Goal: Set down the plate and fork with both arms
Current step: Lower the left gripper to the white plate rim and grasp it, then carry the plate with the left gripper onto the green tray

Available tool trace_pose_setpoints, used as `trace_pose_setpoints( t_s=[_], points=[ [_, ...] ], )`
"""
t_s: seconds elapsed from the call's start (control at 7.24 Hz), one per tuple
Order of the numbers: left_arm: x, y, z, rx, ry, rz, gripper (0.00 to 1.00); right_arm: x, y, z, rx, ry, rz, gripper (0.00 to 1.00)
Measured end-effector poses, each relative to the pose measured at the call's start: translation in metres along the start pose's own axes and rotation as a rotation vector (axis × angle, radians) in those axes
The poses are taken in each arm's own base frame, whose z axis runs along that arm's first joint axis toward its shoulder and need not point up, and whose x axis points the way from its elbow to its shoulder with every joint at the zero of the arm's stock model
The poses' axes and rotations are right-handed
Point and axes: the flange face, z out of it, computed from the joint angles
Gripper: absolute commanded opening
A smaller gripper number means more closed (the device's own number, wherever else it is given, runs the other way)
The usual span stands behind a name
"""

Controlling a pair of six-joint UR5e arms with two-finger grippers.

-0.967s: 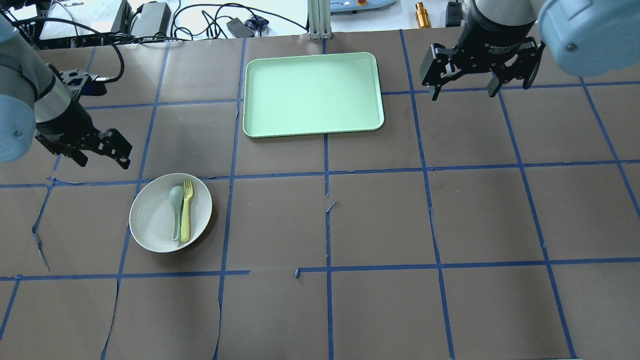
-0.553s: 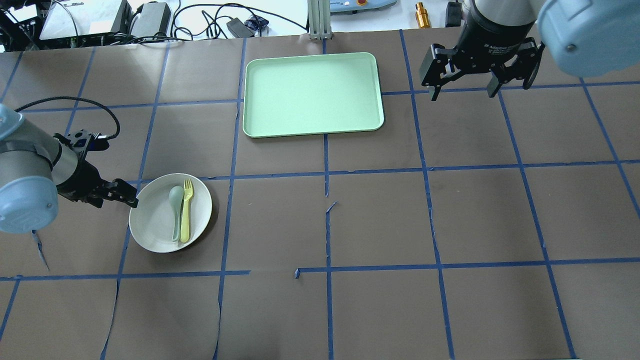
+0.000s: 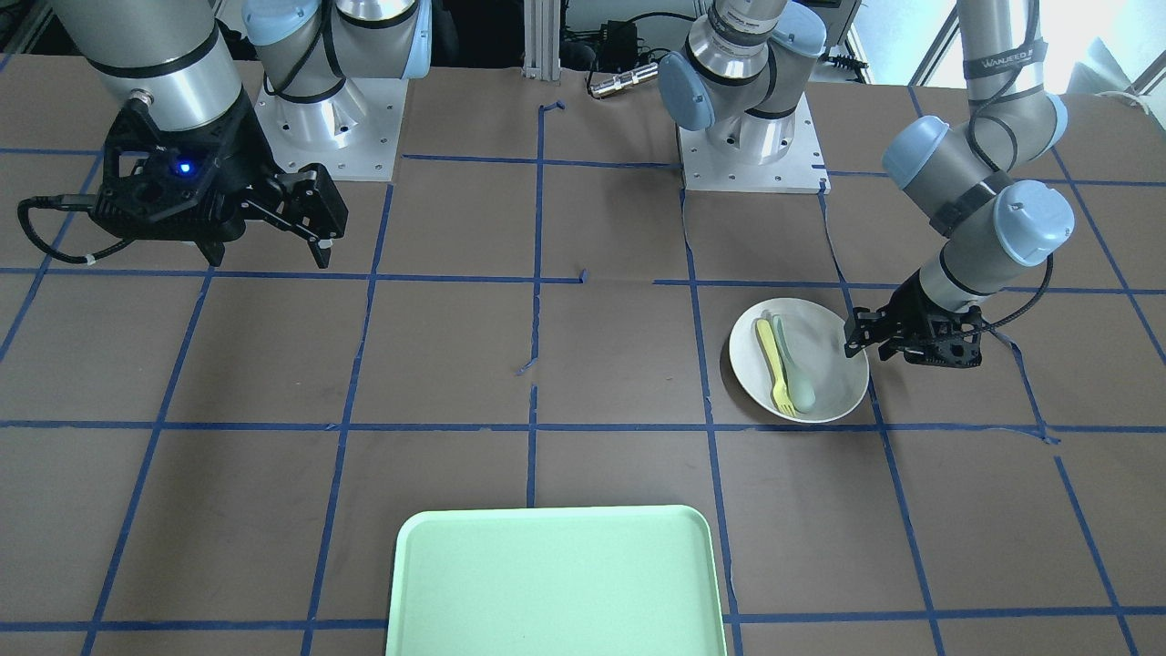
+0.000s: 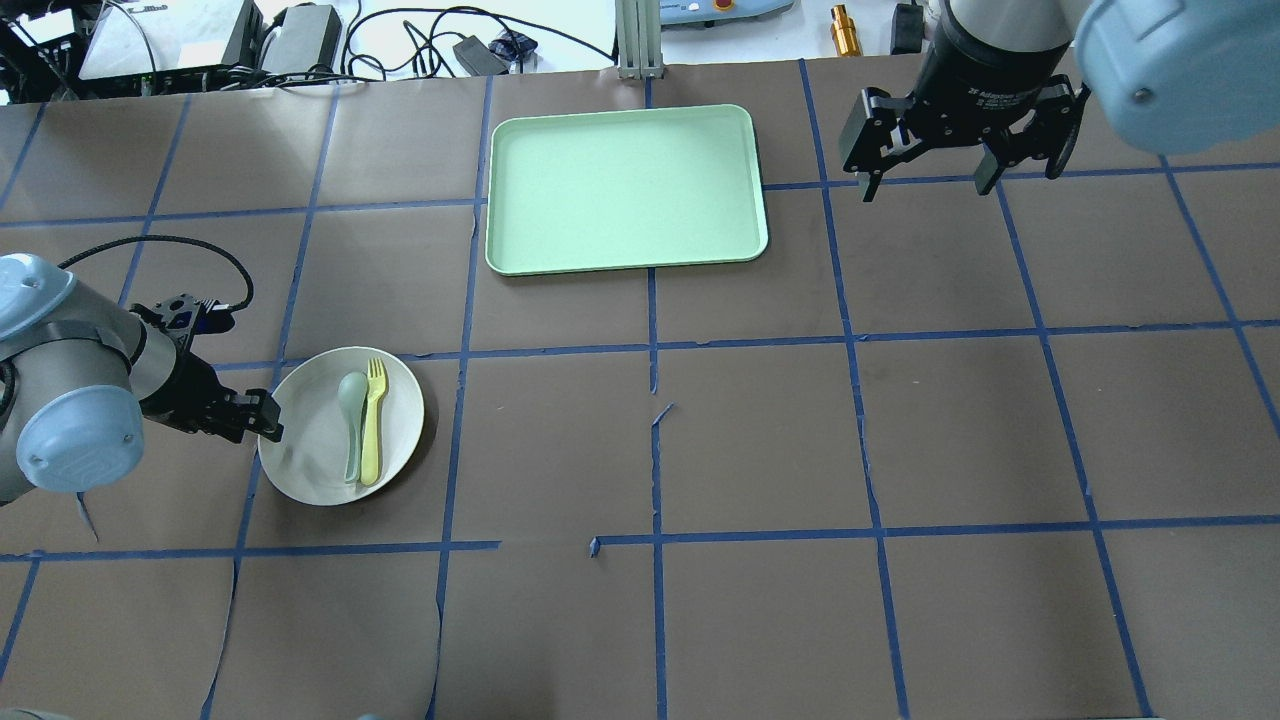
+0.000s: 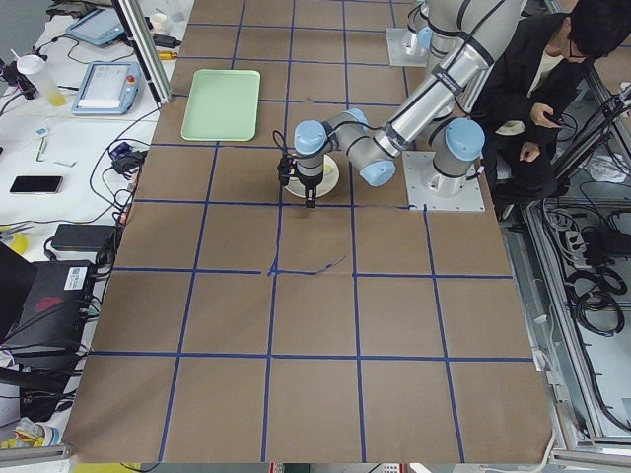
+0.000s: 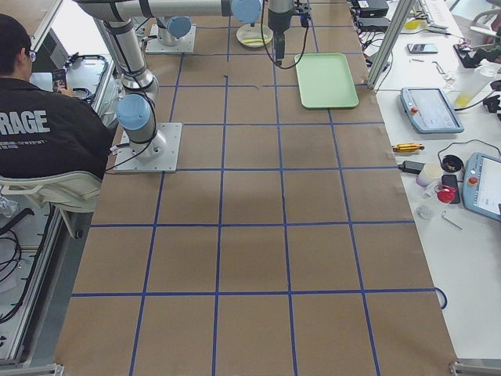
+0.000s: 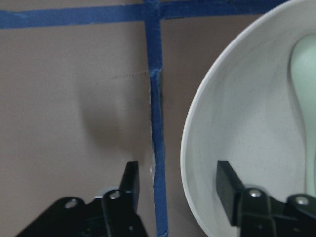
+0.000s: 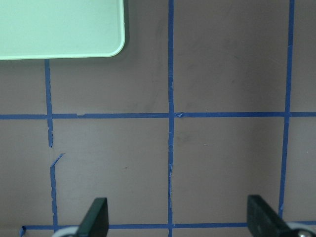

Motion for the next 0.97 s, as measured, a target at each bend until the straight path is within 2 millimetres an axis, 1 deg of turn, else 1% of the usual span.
trace_pose_setpoints(
  t_s=[0.14,0.55,0.69,0.97],
  points=[
    [-0.001,0.0,0.002,-0.003,0.002,-0.007,0.0,0.0,0.0,0.0,0.0,0.0,0.0,1.0],
    [-0.002,-0.006,0.001,0.013,0.022,-0.041,0.0,0.0,0.0,0.001,-0.001,0.0,0.0,1.0],
    [0.001,-0.015,-0.005,0.054,0.071,-0.065,0.0,0.0,0.0,0.001,-0.001,0.0,0.0,1.0],
    [0.009,-0.04,-0.021,0.138,0.224,-0.119,0.0,0.0,0.0,0.001,-0.002,0.0,-0.001,1.0]
  ],
)
